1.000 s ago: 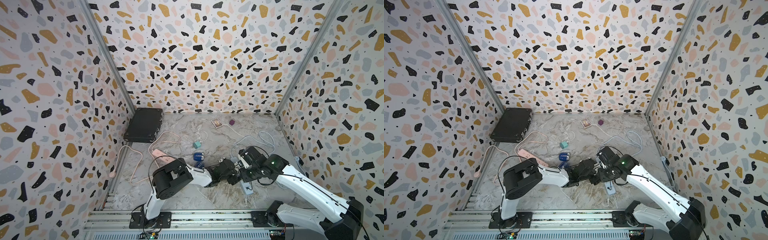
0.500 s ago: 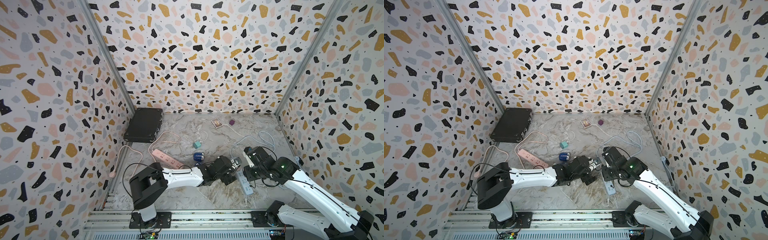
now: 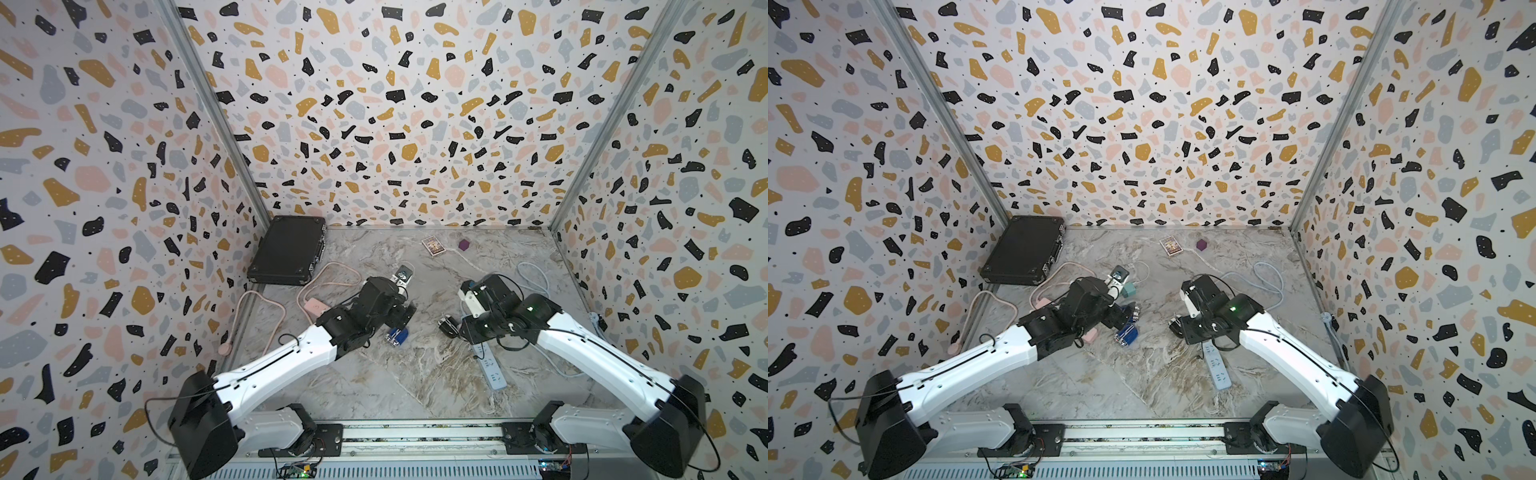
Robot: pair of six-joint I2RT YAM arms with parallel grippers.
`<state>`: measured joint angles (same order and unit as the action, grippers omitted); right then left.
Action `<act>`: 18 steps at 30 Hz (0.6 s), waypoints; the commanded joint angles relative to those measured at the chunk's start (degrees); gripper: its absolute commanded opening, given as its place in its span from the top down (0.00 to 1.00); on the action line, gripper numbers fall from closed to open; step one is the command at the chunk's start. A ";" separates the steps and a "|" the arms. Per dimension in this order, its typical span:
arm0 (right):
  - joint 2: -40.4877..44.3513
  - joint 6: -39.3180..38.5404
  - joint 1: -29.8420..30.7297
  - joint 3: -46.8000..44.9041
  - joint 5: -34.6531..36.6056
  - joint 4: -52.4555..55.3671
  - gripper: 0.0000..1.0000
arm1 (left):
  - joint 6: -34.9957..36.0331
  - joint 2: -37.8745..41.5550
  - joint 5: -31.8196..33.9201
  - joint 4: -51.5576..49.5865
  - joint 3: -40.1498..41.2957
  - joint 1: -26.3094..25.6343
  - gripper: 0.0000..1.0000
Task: Unplug the electric shaver
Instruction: Place the plug at the center of the board.
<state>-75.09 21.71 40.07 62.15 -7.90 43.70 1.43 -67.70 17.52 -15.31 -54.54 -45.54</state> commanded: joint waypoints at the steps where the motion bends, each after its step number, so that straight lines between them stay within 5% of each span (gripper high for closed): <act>1: -6.64 -1.82 -0.17 4.02 -7.79 -7.91 0.96 | -1.90 3.26 0.10 -5.67 1.15 0.33 0.00; 10: -22.25 -2.74 -0.16 12.28 -13.37 -13.56 0.90 | -4.57 9.17 -0.40 -6.42 4.64 0.84 0.00; 18: -32.80 -1.75 -2.40 17.55 -15.49 -17.72 0.94 | -5.64 11.36 -2.31 -6.94 4.92 0.92 0.00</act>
<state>-106.50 19.70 38.70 77.03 -21.61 27.97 -2.85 -58.28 16.40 -22.76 -50.19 -44.99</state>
